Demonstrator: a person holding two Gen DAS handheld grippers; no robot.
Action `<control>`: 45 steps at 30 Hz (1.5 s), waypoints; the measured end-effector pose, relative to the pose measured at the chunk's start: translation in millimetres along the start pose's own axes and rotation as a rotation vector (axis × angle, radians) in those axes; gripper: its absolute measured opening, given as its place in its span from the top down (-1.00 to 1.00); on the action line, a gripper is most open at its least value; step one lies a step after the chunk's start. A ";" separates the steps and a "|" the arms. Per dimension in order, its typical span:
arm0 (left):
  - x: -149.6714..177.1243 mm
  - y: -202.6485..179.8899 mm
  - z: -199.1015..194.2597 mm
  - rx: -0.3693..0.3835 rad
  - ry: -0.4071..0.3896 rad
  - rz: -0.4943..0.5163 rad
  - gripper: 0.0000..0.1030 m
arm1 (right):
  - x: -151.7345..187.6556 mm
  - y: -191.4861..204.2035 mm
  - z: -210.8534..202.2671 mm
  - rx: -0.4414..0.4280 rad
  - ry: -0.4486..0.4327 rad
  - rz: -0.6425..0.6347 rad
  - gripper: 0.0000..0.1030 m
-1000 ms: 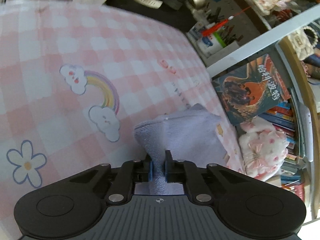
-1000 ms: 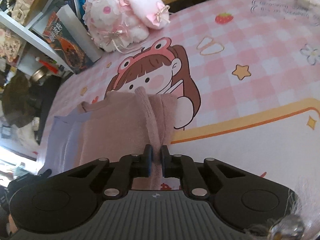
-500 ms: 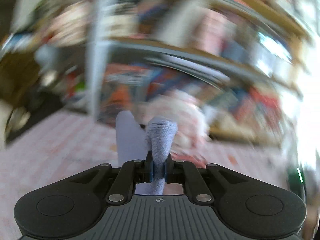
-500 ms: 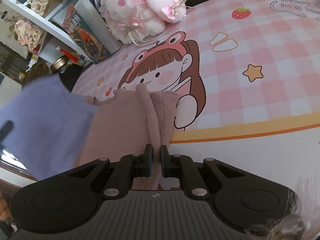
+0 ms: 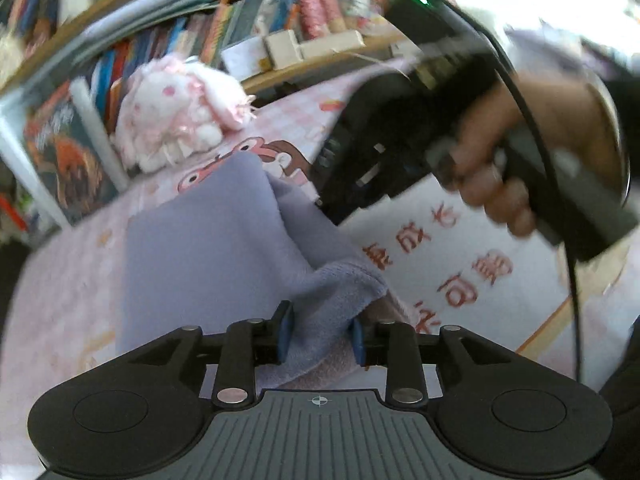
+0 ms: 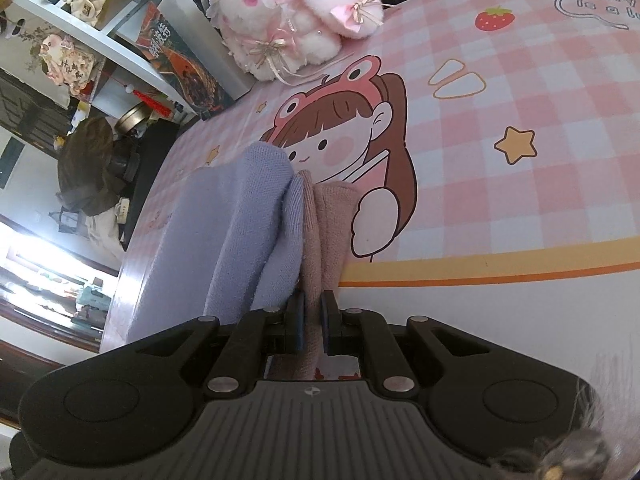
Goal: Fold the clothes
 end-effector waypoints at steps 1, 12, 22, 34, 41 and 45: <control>-0.5 6.3 -4.2 0.021 -0.002 -0.042 0.42 | -0.3 -0.6 -0.1 0.000 0.002 0.002 0.79; 3.8 84.1 -44.5 0.114 -0.134 -0.537 0.42 | 5.8 2.5 -43.5 -0.097 -0.016 0.021 0.33; 42.2 59.5 20.2 0.015 0.081 -0.431 0.45 | 18.8 33.1 -20.2 -0.141 0.079 0.008 0.10; 41.6 58.8 14.9 -0.003 0.073 -0.419 0.41 | 40.4 22.7 -23.4 -0.001 0.109 -0.097 0.89; 29.9 90.2 -20.3 0.000 -0.049 -0.502 0.41 | 30.4 53.5 -53.2 -0.050 0.015 -0.199 0.23; 31.1 105.8 -13.8 -0.028 -0.053 -0.558 0.41 | 27.6 65.1 -32.7 -0.128 0.069 -0.144 0.03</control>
Point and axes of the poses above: each gripper's, at about its wrist camera, not at the fingertips, and z roughly the way its jaws point, y to its left, x to its underside, the point moved 4 cm from there along z, roughly the way its jaws point, and after that the axes turned 5 degrees about -x, right-handed, at the moved point
